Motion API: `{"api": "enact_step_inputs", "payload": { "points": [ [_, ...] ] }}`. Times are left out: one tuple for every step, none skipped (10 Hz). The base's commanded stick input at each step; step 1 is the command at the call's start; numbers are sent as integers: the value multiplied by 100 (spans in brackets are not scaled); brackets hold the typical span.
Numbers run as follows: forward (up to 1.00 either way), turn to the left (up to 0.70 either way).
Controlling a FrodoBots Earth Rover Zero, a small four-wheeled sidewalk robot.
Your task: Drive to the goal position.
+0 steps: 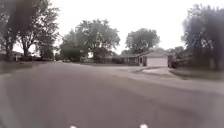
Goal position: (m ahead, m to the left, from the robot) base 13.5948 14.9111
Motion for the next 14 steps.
{"api": "enact_step_inputs", "payload": {
  "points": [
    [100, 6],
    [100, 5],
    [100, 4],
    [100, 2],
    [100, 1],
    [100, 3],
    [100, 3],
    [100, 3],
    [100, 3],
    [100, 2],
    [100, 2],
    [100, 2],
    [100, 2],
    [100, 2]
  ]
}}
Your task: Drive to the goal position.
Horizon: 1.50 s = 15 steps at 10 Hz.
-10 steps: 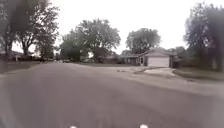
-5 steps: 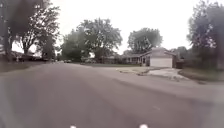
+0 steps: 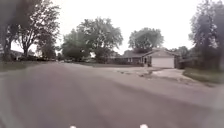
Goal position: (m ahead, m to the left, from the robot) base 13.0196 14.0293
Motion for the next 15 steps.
{"api": "enact_step_inputs", "payload": {
  "points": [
    [100, 2],
    [100, 2],
    [100, 3],
    [100, 3],
    [100, 4],
    [100, 4],
    [100, 4],
    [100, 3],
    [100, 4],
    [100, 5],
    [100, 13],
    [100, 23],
    [100, 28],
    [100, 31],
    [100, 35]
  ]
}}
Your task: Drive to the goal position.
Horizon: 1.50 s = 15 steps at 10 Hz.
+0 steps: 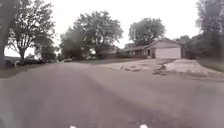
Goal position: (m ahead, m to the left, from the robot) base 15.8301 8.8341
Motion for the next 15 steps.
{"api": "enact_step_inputs", "payload": {
  "points": [
    [100, 38],
    [100, 7],
    [100, 2],
    [100, 0],
    [100, 2],
    [100, 0],
    [100, 0],
    [100, 0],
    [100, 0],
    [100, 1],
    [100, 1],
    [100, 2],
    [100, 2],
    [100, 0],
    [100, 1]
  ]
}}
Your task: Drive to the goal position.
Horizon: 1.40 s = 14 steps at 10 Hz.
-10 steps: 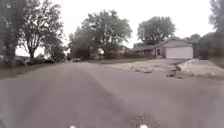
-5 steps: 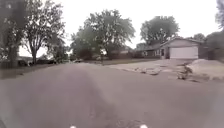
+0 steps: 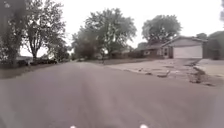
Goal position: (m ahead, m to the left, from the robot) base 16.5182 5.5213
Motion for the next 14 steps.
{"api": "enact_step_inputs", "payload": {
  "points": [
    [100, 8],
    [100, 33],
    [100, 40],
    [100, 40],
    [100, 39],
    [100, 13],
    [100, 0],
    [100, 0],
    [100, 0],
    [100, 0],
    [100, 0],
    [100, 0],
    [100, 0],
    [100, 0]
  ]
}}
